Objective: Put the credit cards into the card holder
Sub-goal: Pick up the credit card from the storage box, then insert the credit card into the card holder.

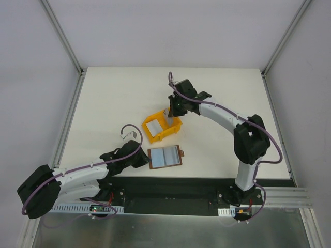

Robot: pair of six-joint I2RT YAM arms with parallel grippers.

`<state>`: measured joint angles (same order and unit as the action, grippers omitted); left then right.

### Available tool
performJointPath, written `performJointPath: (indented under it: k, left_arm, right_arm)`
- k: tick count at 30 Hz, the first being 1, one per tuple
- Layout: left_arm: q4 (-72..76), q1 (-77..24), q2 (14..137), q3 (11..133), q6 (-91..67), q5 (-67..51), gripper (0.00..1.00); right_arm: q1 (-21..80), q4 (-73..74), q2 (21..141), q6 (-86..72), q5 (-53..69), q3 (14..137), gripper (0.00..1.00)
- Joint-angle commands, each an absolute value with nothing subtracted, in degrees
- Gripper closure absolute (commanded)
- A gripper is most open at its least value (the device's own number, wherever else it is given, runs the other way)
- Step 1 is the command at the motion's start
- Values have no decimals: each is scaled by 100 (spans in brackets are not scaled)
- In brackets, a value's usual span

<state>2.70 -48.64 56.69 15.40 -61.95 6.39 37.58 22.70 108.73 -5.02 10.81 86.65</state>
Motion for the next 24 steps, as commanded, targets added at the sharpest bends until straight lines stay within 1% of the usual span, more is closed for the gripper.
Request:
performJointPath:
  k: [1, 6, 9, 14, 15, 18, 24]
  left_arm:
    - [272, -4816, 5537, 1503, -6126, 563, 100]
    - [264, -4816, 5493, 1441, -6108, 475, 100]
    - [264, -4816, 5449, 1389, -6117, 439, 100]
    - [264, -4816, 5353, 1318, -6126, 396, 100]
    - [255, -4816, 5344, 1310, -6109, 378, 100]
    - [264, -4808, 5309, 1292, -6143, 317, 100]
    - [272, -4816, 5256, 1231, -6240, 272, 100]
  right_arm:
    - [3753, 1987, 9845, -404, 686, 8324, 100]
    - [3753, 1390, 8844, -930, 1001, 7324, 100]
    - [3814, 741, 8150, -1536, 1309, 6279, 100]
    - [4270, -252, 7156, -2564, 1231, 4688, 100]
    - [4463, -464, 7067, -2836, 1135, 4319, 100]
    - [4886, -1018, 6961, -3286, 828, 3772, 99]
    - [5370, -1985, 7505, -3910, 606, 3103, 100]
